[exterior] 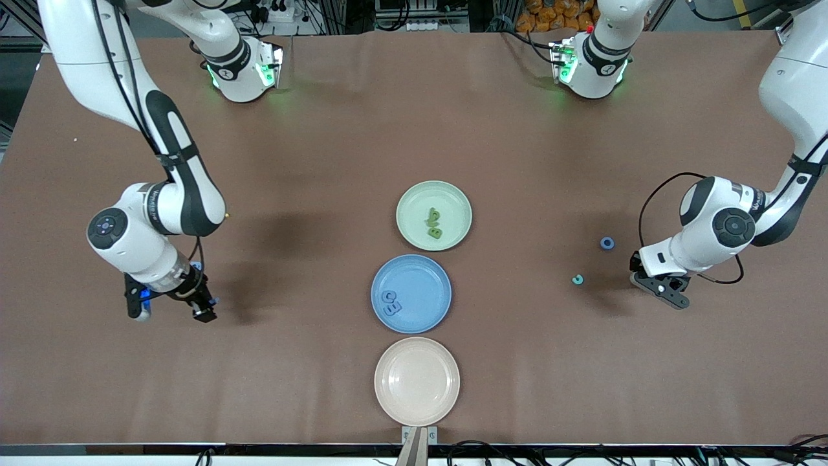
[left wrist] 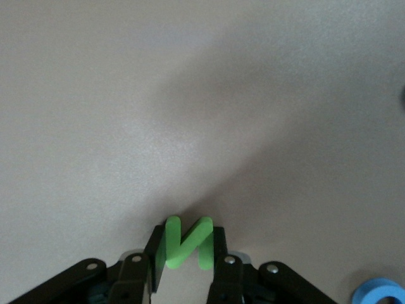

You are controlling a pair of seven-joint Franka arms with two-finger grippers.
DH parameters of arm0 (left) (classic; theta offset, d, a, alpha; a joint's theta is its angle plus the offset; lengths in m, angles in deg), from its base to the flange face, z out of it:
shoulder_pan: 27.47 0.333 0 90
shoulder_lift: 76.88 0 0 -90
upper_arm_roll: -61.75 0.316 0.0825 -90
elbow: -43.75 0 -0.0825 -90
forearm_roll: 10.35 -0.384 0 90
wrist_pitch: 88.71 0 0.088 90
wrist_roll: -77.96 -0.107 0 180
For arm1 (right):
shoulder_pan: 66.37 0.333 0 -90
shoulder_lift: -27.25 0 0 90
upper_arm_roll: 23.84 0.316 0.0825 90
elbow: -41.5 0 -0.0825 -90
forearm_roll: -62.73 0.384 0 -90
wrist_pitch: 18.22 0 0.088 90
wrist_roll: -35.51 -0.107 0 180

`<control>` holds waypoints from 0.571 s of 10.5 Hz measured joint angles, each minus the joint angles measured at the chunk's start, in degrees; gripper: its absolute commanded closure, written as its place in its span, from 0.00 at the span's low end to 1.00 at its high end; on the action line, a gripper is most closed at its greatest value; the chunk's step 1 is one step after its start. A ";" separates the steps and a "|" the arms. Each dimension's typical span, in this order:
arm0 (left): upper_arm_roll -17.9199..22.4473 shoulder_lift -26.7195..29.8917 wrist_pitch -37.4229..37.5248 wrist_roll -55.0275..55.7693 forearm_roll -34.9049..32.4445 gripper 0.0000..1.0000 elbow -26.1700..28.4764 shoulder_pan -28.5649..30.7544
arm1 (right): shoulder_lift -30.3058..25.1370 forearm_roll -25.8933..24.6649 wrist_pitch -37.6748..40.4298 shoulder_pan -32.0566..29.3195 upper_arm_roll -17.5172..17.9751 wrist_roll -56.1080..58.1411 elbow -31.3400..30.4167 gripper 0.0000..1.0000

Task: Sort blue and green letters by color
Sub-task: 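Carry the blue letter to the blue plate while the left gripper carries N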

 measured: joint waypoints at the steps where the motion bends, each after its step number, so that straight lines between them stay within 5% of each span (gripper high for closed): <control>1: 0.15 0.05 -0.02 0.00 0.00 1.00 -0.15 -0.02 | 0.00 1.07 0.06 1.61 0.17 0.00 0.77 1.00; 6: -3.02 0.18 -0.21 5.11 4.12 1.00 -3.44 -0.70 | 0.00 3.39 0.10 7.25 0.32 -0.06 1.71 1.00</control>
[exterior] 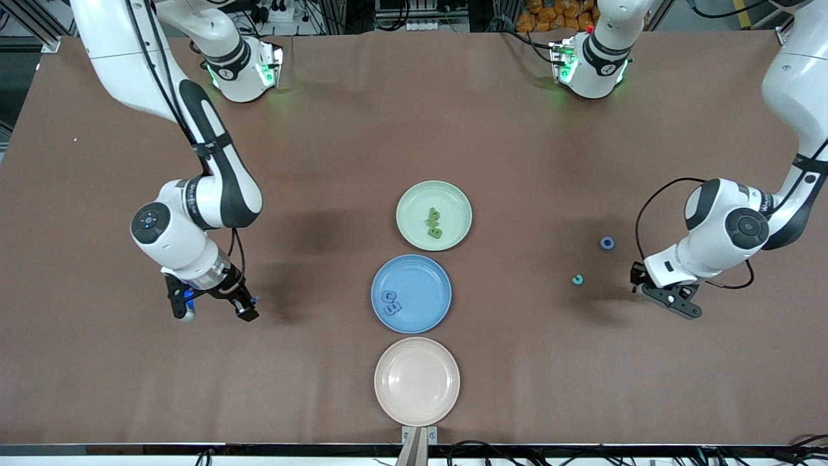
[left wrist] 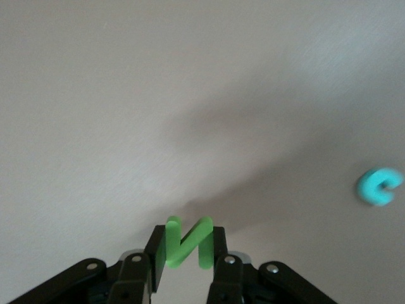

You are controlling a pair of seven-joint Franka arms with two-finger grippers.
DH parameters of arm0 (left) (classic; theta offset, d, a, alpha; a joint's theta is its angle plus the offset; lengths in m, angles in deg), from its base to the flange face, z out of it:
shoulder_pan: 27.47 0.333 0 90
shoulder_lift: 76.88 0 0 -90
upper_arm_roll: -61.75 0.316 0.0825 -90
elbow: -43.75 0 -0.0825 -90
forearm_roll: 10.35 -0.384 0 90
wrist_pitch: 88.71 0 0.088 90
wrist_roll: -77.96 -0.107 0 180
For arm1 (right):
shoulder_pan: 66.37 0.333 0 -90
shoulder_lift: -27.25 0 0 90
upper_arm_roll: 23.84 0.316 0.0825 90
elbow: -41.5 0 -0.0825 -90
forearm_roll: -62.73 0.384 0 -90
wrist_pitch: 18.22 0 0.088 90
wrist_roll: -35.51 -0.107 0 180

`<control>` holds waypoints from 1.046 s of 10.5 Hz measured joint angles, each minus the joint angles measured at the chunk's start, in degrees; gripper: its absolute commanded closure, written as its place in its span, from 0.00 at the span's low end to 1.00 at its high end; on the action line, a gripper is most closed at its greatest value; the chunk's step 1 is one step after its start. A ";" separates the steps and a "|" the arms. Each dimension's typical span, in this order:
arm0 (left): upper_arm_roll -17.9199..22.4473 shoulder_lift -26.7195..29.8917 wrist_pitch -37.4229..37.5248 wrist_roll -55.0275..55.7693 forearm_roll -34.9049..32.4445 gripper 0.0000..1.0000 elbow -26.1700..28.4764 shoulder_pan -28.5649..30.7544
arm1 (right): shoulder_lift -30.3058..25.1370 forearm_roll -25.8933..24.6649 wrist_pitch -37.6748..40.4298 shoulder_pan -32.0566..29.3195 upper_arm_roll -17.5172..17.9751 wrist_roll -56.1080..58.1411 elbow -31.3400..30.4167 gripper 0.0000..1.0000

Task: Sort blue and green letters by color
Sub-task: 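Carry the blue letter to the blue plate while the left gripper carries N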

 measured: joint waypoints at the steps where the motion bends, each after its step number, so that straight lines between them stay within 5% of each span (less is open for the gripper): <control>1: -0.74 0.24 1.62 3.26 0.41 1.00 -0.77 -1.60 | 0.00 0.58 0.00 0.90 0.01 0.00 0.28 1.00; 6: -9.23 1.09 14.64 30.98 0.91 1.00 -4.66 -11.44 | 0.46 1.18 0.02 6.99 0.17 -0.08 3.17 1.00; 11: -9.20 0.89 15.16 64.68 0.99 1.00 -4.32 -30.64 | 5.59 7.41 -0.01 16.35 0.18 -0.11 11.83 1.00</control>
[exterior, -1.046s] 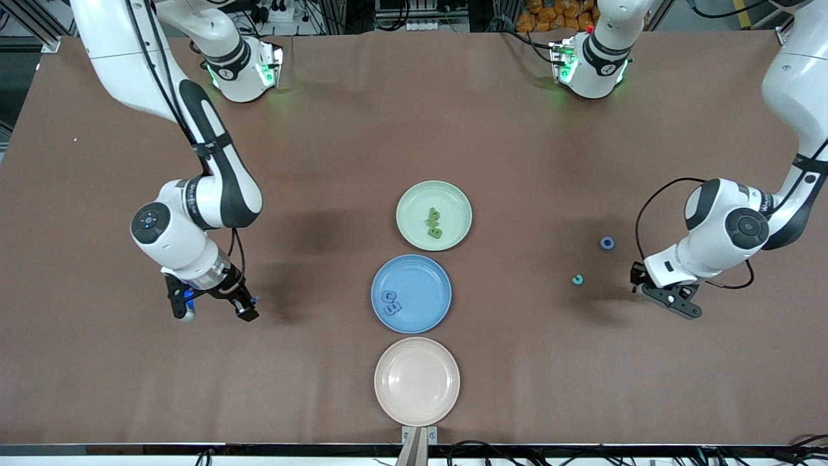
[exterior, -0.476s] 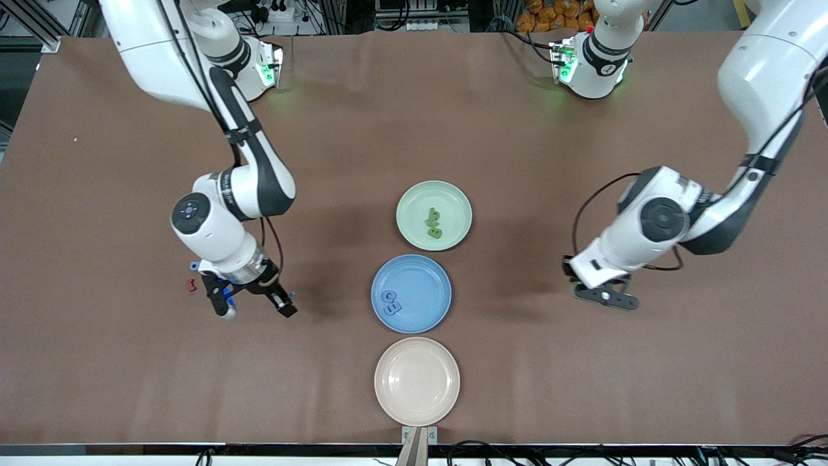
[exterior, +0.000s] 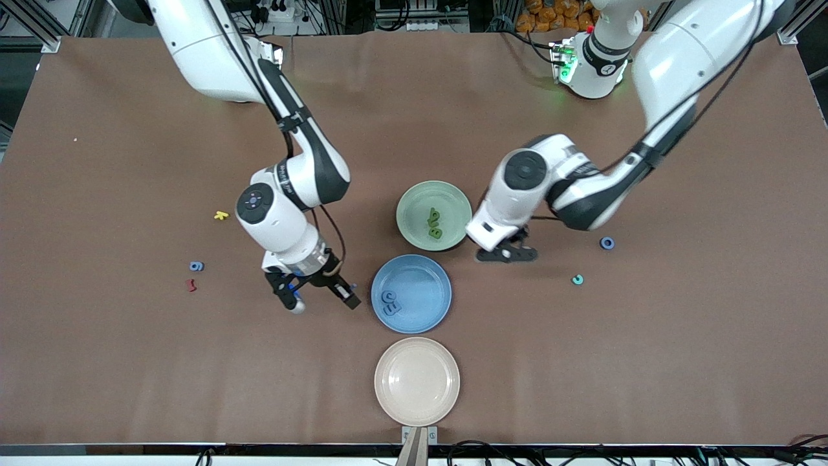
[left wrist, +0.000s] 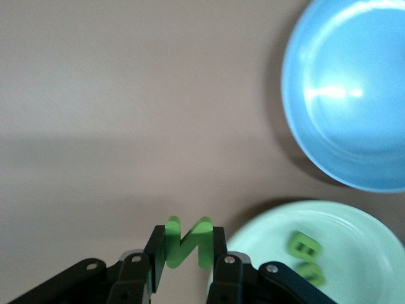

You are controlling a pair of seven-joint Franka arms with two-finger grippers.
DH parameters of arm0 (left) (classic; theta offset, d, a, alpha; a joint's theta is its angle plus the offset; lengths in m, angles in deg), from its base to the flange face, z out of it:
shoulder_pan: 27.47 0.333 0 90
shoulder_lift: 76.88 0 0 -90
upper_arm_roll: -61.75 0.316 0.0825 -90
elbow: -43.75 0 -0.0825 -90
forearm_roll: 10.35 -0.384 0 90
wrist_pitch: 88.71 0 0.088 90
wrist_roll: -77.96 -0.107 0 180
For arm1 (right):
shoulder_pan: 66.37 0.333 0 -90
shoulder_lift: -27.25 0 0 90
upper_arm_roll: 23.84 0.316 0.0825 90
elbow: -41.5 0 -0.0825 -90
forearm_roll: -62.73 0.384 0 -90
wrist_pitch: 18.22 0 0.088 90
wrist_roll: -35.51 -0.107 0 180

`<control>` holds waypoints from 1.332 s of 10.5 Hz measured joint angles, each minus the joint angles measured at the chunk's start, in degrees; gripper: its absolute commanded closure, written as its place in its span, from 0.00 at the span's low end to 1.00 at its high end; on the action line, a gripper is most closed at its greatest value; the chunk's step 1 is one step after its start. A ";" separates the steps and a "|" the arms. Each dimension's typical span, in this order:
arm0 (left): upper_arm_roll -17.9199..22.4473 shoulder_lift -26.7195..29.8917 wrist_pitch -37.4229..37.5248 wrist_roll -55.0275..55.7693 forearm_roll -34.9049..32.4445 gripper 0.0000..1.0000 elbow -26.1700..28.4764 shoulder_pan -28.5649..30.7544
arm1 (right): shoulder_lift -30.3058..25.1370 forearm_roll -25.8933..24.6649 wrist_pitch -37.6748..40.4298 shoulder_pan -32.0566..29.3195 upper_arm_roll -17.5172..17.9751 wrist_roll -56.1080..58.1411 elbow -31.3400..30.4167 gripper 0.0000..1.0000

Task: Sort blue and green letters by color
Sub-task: 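Carry the blue letter to the blue plate while the left gripper carries N, then release both letters onto their plates and lift both grippers away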

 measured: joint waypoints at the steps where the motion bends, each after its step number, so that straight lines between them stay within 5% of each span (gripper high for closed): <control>1: 0.68 -0.11 0.02 5.26 0.00 1.00 0.01 -3.76 | 0.94 0.70 -0.03 1.24 0.01 -0.01 1.39 1.00; 3: 2.72 -0.64 0.01 14.31 0.08 1.00 -0.32 -10.26 | 2.12 2.69 -0.14 3.26 0.01 -0.03 3.55 1.00; 4: 3.86 -1.06 -0.01 16.41 0.70 0.84 -0.40 -12.62 | 2.54 3.28 -0.14 4.23 0.05 -0.03 4.38 1.00; 5: 5.28 -1.34 -0.06 17.02 1.97 0.36 -0.59 -14.47 | 3.22 4.03 -0.14 5.24 0.05 -0.03 5.27 1.00; 6: 6.34 -1.62 -0.16 17.07 2.88 0.00 -1.26 -15.54 | 4.39 4.52 -0.18 5.94 0.04 -0.04 6.45 1.00; 10: 6.87 -1.52 0.40 17.06 3.20 0.00 -3.53 -15.99 | 11.84 4.68 -4.49 7.24 0.06 -0.06 11.49 0.93; 11: 6.88 -0.95 1.98 16.37 3.19 0.00 -4.08 -15.98 | 12.75 4.69 -4.68 7.67 0.05 -0.09 11.95 0.73; 12: 6.97 0.08 4.31 14.21 3.18 0.00 -5.04 -15.79 | 13.17 4.70 -4.72 8.03 0.05 -0.19 12.13 0.43; 13: 7.15 1.71 7.41 10.80 3.18 0.00 -6.34 -15.00 | 13.31 4.71 -4.72 8.25 0.05 -0.22 12.23 0.28; 14: 7.19 3.63 9.63 7.59 3.21 0.00 -7.30 -13.40 | 13.35 4.72 -4.70 8.32 0.06 -0.37 12.35 0.23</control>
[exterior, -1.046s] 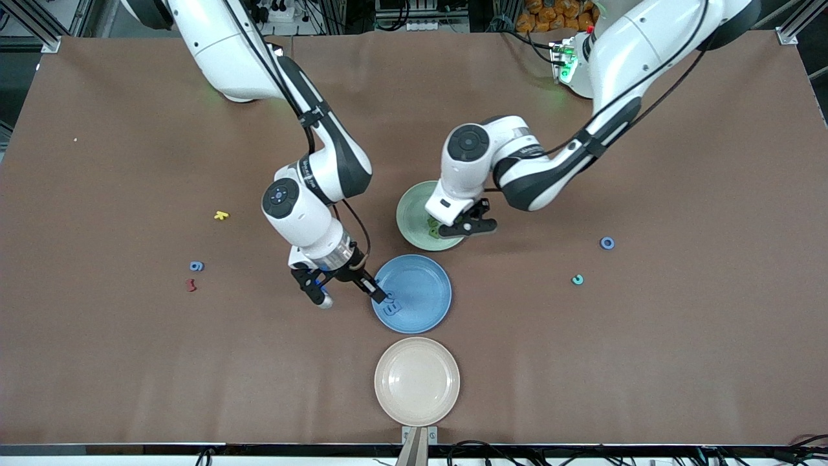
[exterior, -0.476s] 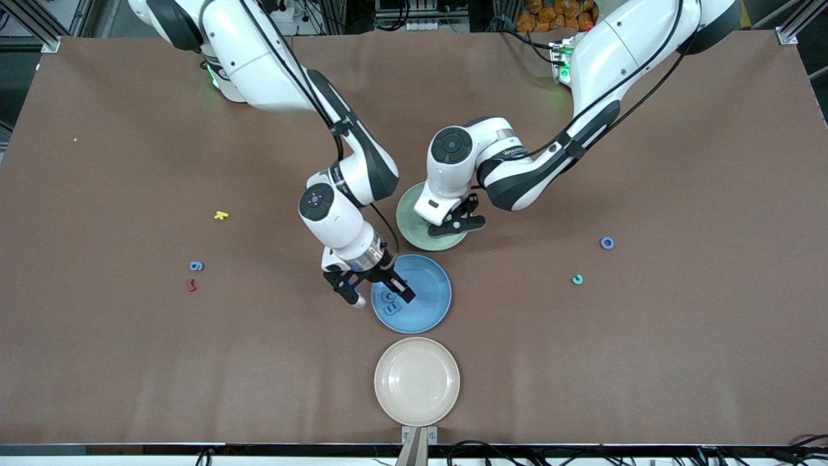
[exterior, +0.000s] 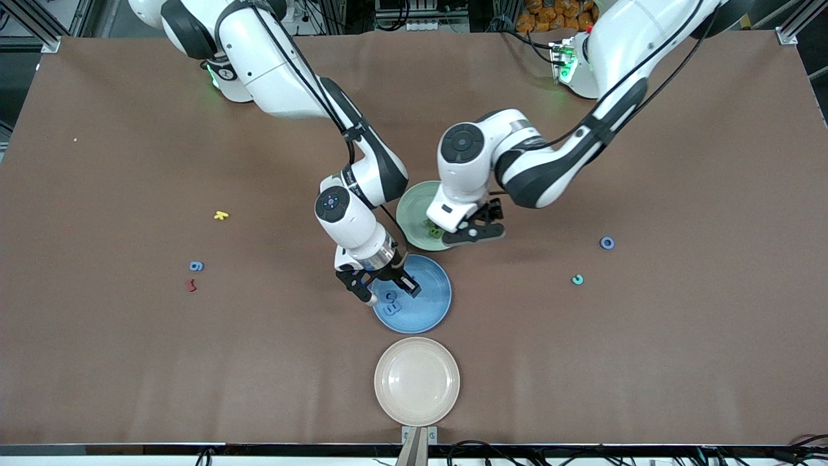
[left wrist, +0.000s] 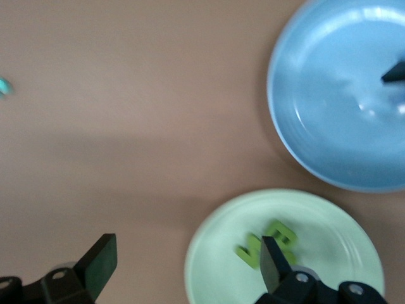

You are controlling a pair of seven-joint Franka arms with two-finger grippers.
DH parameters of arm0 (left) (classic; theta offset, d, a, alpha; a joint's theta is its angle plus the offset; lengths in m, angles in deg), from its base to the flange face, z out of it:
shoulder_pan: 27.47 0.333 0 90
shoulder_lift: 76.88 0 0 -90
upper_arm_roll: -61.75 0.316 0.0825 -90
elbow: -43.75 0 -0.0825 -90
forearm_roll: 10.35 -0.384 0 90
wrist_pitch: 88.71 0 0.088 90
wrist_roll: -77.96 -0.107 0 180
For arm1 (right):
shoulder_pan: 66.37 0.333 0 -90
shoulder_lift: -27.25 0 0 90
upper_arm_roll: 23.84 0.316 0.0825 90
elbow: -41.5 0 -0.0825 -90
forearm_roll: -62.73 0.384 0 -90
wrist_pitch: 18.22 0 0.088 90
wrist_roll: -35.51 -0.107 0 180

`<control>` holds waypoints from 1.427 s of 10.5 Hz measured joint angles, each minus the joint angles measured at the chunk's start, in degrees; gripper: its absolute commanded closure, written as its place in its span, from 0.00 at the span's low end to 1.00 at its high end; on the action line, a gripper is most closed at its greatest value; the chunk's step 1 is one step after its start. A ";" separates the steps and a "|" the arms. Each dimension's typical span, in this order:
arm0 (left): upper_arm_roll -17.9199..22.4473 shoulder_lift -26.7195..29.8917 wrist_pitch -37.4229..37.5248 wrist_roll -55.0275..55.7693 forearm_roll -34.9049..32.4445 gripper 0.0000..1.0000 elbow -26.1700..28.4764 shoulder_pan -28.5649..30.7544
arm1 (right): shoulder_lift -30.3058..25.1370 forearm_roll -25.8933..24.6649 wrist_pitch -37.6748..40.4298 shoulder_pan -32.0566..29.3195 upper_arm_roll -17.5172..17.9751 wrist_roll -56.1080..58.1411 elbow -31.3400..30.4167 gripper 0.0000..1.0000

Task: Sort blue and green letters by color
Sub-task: 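Release both letters onto their plates and lift both grippers away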

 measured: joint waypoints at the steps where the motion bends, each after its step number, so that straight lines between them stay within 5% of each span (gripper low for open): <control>1: -0.04 2.08 1.26 -2.26 0.02 0.00 -0.45 2.08 | 0.03 0.02 0.07 0.01 -0.01 -0.07 0.08 0.19; 5: -0.07 8.97 4.38 -9.61 2.69 0.00 -0.60 8.47 | 0.03 0.02 0.11 0.03 -0.09 -0.09 0.27 0.18; 10: 0.40 12.86 4.57 -29.06 9.53 0.00 -2.35 16.73 | -1.12 -0.08 4.73 -1.37 -1.30 1.17 1.72 0.02; 12: 6.00 16.29 5.14 -37.87 14.88 0.00 -2.40 15.34 | -3.27 -0.12 9.95 -4.48 -1.68 6.85 1.37 0.00; 15: 21.24 22.71 6.15 -53.82 26.51 0.00 -2.49 10.05 | -9.79 -0.13 14.44 -11.41 -1.92 20.47 -4.80 0.00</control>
